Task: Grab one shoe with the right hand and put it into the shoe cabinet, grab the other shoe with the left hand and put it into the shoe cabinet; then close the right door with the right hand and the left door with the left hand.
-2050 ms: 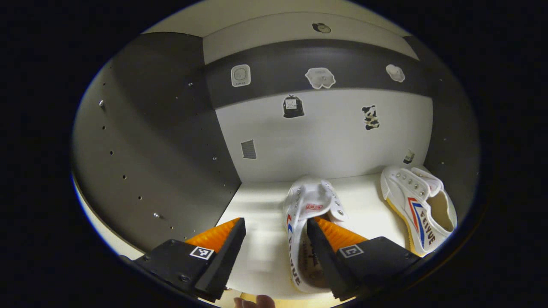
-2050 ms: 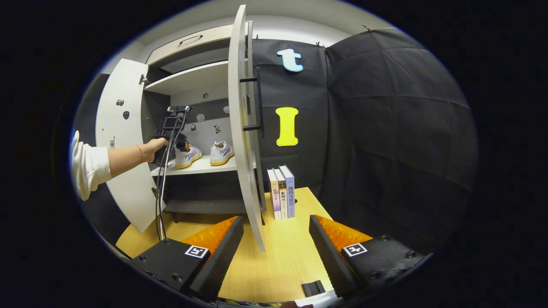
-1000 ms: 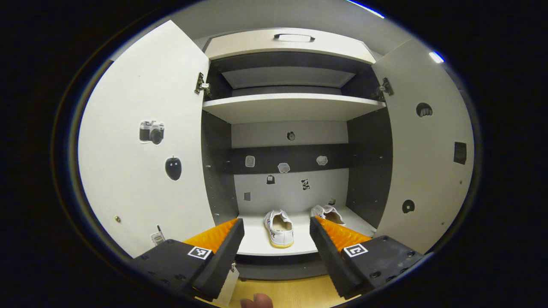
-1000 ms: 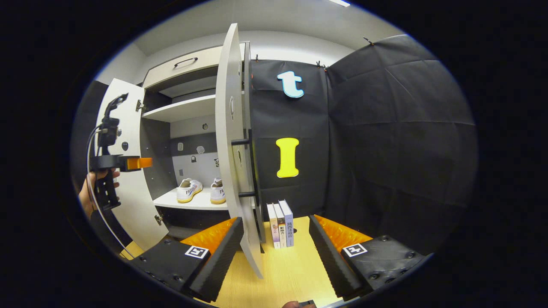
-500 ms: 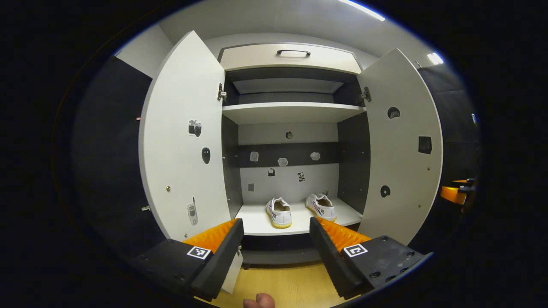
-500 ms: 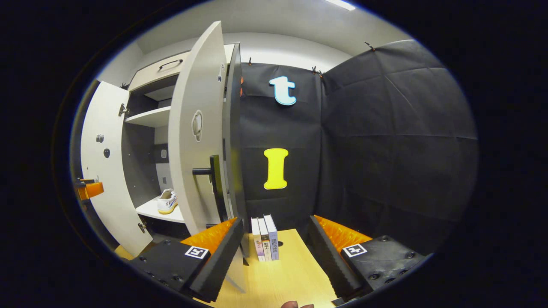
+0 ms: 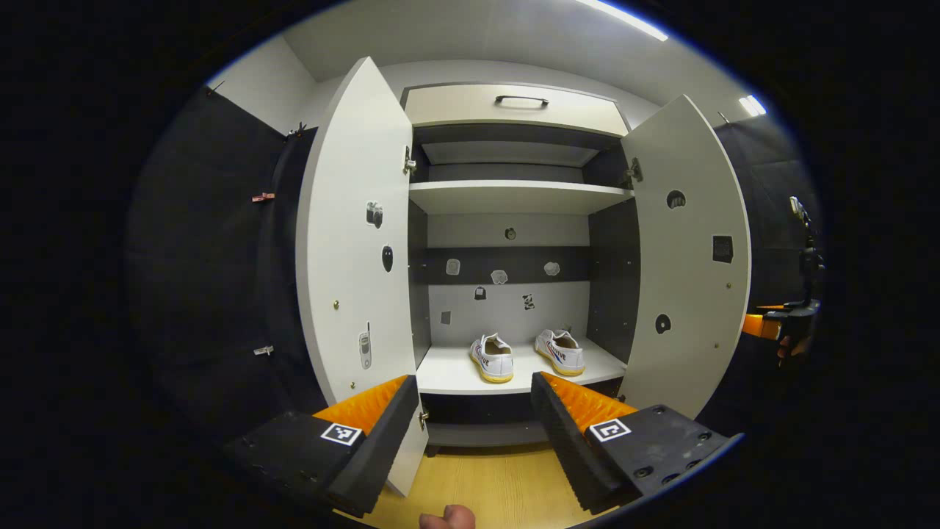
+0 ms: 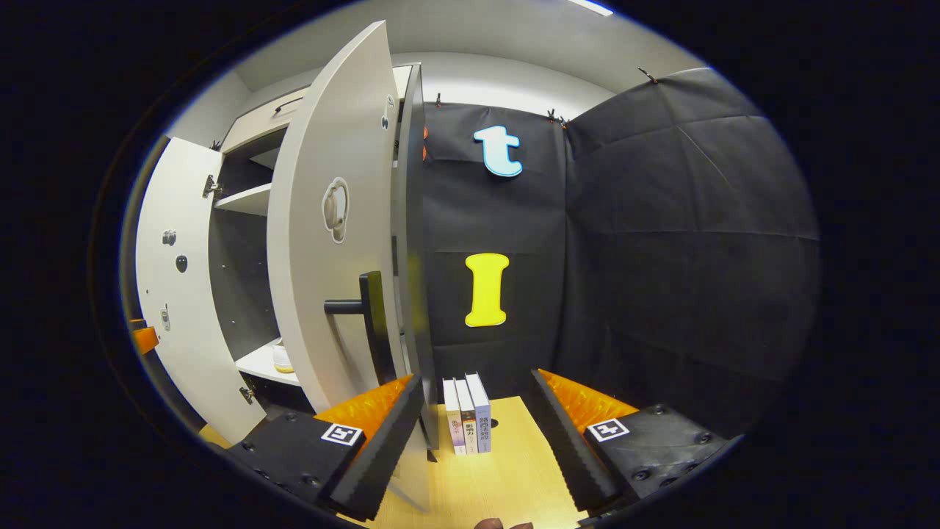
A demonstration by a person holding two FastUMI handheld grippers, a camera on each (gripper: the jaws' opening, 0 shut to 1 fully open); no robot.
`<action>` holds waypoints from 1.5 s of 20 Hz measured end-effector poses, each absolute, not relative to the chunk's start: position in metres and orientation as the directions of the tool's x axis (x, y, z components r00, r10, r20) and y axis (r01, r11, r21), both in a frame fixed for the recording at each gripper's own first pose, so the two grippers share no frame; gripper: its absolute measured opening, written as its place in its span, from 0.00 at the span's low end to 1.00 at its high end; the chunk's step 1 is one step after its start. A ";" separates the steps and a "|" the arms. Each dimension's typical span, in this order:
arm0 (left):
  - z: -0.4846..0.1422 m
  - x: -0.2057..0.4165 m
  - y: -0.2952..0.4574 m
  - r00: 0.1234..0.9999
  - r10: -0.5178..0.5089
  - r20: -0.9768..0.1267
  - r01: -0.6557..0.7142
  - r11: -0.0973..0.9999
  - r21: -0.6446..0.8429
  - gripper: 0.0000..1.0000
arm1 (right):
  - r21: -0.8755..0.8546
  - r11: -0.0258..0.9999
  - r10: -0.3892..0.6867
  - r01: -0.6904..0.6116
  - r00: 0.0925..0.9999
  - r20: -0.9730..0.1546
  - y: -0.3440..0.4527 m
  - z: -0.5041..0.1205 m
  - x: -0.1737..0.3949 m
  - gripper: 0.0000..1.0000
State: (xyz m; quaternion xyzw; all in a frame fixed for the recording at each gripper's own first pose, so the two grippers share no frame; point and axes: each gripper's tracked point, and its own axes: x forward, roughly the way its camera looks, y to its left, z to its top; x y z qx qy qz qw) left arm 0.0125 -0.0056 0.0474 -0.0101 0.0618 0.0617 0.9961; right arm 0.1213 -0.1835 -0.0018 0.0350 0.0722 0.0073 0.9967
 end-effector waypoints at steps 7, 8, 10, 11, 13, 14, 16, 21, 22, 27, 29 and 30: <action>0.046 -0.004 0.043 0.981 0.159 -0.115 -0.162 0.986 -0.024 0.96 | 0.098 0.994 0.069 -0.056 0.988 -0.137 -0.129 0.000 0.109 0.95; 0.046 -0.007 0.051 0.979 0.169 -0.115 -0.173 0.984 -0.030 0.96 | 0.104 0.992 0.085 -0.072 0.987 -0.136 -0.116 0.000 0.108 0.95; 0.046 -0.014 0.067 0.976 0.188 -0.111 -0.193 0.980 -0.040 0.96 | 0.111 0.986 0.142 -0.127 0.981 -0.136 -0.082 0.000 0.106 1.00; 0.046 -0.016 0.077 0.974 0.197 -0.108 -0.203 0.978 -0.043 0.96 | 0.115 0.979 0.183 -0.169 0.974 -0.132 -0.062 0.002 0.105 0.96; 0.044 -0.022 0.096 0.969 0.222 -0.108 -0.228 0.973 -0.045 0.96 | 0.112 0.968 0.238 -0.225 0.964 -0.120 -0.030 0.006 0.101 0.96; 0.044 -0.024 0.106 0.966 0.234 -0.109 -0.240 0.969 -0.049 0.96 | 0.101 0.968 0.242 -0.232 0.964 -0.110 -0.021 0.010 0.098 0.98; 0.045 -0.029 0.125 0.961 0.254 -0.106 -0.261 0.964 -0.058 0.97 | 0.087 0.967 0.248 -0.240 0.964 -0.094 -0.007 0.015 0.091 0.98; 0.048 -0.028 0.173 0.953 0.291 -0.082 -0.296 0.954 -0.050 0.96 | 0.128 0.969 0.227 -0.212 0.967 -0.116 0.003 0.009 0.076 0.98; 0.049 -0.027 0.182 0.953 0.294 -0.078 -0.298 0.953 -0.047 0.96 | 0.130 0.970 0.222 -0.206 0.967 -0.122 0.004 0.006 0.072 0.98; 0.037 -0.012 0.214 0.947 0.308 -0.093 -0.312 0.949 -0.036 0.96 | 0.138 0.976 0.187 -0.168 0.972 -0.141 0.005 -0.004 0.053 0.98; 0.032 -0.003 0.221 0.948 0.302 -0.100 -0.307 0.951 -0.040 0.96 | 0.135 0.980 0.166 -0.147 0.976 -0.144 0.001 -0.005 0.046 0.98; 0.029 0.003 0.225 0.950 0.297 -0.100 -0.302 0.953 -0.038 0.96 | 0.133 0.982 0.155 -0.137 0.977 -0.144 -0.001 -0.006 0.042 0.98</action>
